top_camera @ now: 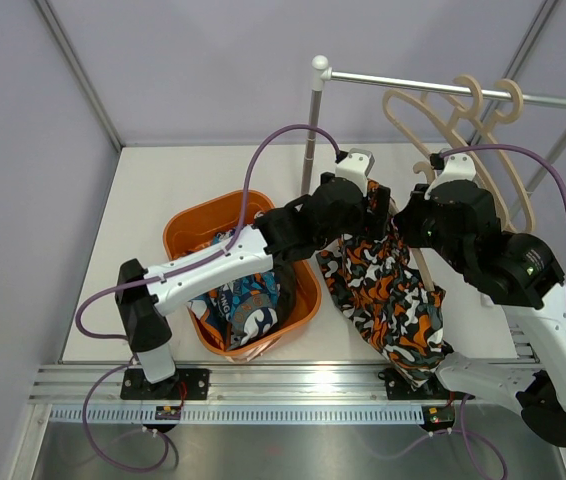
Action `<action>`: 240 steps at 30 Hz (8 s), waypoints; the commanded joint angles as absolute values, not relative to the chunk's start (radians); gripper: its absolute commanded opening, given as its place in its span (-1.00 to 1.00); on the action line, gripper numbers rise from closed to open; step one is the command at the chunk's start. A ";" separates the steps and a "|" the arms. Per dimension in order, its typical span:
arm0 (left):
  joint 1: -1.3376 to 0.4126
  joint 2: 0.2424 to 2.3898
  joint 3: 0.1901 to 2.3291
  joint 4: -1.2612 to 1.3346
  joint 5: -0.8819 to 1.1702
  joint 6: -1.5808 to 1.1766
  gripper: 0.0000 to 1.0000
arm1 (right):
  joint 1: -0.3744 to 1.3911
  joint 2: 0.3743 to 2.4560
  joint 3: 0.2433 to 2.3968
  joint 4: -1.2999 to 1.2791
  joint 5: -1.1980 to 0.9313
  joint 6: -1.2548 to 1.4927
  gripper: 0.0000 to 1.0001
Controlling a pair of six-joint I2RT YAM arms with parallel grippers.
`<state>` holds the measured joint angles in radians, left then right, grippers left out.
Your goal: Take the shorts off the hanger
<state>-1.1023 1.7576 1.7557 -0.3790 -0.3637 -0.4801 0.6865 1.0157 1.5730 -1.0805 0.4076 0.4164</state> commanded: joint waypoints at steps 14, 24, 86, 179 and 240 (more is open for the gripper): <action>-1.069 1.789 1.807 -0.334 -0.403 -0.476 -0.48 | 0.698 0.980 1.621 -1.071 0.373 0.431 -1.00; -0.973 1.789 1.816 -0.328 -0.430 -0.471 -0.77 | 0.698 0.919 1.608 -1.115 0.281 0.436 -1.00; -1.785 1.387 1.763 -0.755 0.098 0.213 -1.00 | 0.698 1.199 1.844 -0.936 0.653 0.341 -1.00; -0.589 1.224 0.779 -0.310 -0.409 -0.986 -0.01 | 0.696 1.022 1.637 -1.003 0.588 0.391 -1.00; -0.588 0.744 1.174 -0.537 -0.339 -0.408 0.98 | 0.195 1.764 2.146 -0.807 0.293 0.207 -1.00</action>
